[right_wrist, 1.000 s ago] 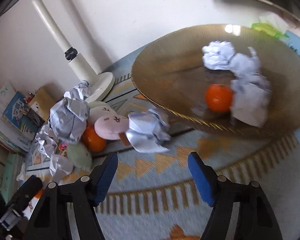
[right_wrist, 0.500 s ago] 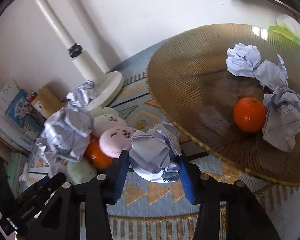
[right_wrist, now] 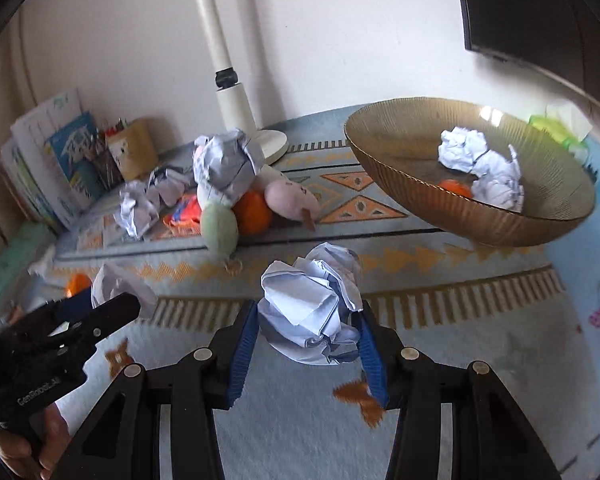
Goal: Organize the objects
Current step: 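Carry both paper balls over the bowl and open both tools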
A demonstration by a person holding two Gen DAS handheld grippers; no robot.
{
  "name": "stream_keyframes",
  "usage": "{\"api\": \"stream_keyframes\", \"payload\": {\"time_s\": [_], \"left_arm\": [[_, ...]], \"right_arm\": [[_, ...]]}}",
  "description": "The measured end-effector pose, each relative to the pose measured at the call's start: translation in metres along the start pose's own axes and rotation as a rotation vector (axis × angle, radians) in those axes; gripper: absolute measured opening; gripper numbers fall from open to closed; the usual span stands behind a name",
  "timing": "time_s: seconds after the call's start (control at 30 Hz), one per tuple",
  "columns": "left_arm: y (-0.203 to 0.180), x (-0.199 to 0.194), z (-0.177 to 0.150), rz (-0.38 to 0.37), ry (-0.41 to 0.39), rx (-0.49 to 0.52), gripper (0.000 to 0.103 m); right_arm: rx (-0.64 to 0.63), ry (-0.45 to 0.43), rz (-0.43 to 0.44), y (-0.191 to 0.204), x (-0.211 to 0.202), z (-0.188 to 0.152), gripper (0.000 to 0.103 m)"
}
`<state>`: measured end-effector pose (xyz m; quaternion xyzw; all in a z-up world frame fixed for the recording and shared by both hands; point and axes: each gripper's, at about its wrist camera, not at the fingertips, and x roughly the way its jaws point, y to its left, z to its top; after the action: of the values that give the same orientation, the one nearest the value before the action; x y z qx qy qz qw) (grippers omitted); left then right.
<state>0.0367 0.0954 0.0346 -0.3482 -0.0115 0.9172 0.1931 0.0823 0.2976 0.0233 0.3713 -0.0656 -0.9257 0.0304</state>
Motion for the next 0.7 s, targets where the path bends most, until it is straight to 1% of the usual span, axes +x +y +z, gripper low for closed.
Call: {"api": "stream_keyframes", "payload": {"time_s": [0.2,0.3,0.4,0.5,0.57,0.63,0.7], "left_arm": [[0.014,0.001,0.000,0.000,0.005,-0.057,0.057],[0.011,0.002,-0.001,0.001,0.008,-0.049,0.057],[0.010,0.004,-0.002,0.004,0.019,-0.046,0.057],[0.011,0.004,-0.002,0.000,0.021,-0.051,0.057],[0.006,0.002,-0.002,0.011,0.010,-0.032,0.057],[-0.003,0.000,0.000,-0.004,0.003,-0.001,0.057],[-0.018,-0.002,0.010,-0.033,0.001,0.032,0.057]], "right_arm": [[0.012,-0.005,0.018,-0.004,0.004,0.002,0.047],[0.026,-0.018,0.029,-0.005,0.001,0.002,0.047],[0.038,-0.013,0.032,-0.007,0.002,0.002,0.047],[0.024,-0.018,0.025,-0.005,0.000,0.001,0.047],[0.018,-0.041,0.017,-0.004,-0.005,0.001,0.047],[0.034,-0.054,0.018,-0.007,-0.010,0.001,0.047],[0.078,-0.052,0.042,-0.018,-0.015,0.003,0.047]]}}
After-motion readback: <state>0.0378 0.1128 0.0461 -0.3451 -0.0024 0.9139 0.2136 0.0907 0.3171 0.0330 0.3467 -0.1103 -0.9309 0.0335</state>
